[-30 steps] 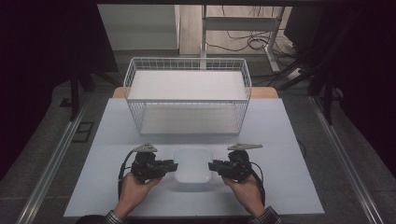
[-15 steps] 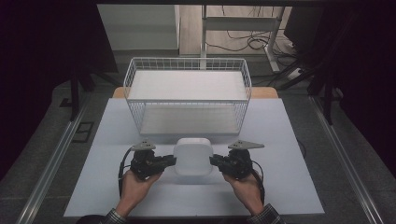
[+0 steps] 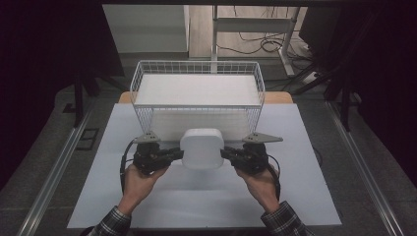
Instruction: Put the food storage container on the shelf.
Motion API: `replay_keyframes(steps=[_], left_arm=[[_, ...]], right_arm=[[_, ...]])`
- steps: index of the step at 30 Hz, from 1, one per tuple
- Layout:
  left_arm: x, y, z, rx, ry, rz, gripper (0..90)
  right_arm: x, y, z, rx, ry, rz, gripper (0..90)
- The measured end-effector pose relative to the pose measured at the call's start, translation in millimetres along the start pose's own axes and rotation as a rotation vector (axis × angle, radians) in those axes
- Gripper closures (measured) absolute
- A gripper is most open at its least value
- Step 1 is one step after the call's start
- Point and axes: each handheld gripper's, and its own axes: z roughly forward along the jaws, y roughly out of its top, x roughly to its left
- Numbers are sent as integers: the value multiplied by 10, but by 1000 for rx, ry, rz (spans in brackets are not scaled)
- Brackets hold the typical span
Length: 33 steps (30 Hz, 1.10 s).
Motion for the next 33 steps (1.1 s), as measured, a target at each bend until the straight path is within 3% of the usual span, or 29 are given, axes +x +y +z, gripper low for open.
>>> replay_keyframes(steps=[13,33], left_arm=[[31,335,-168,-50,25,17,794],[69,1030,-449,-117,62,47,793]], right_arm=[[24,417,-39,-49,-1,-37,783],[14,1163,-100,-138,-5,-66,779]])
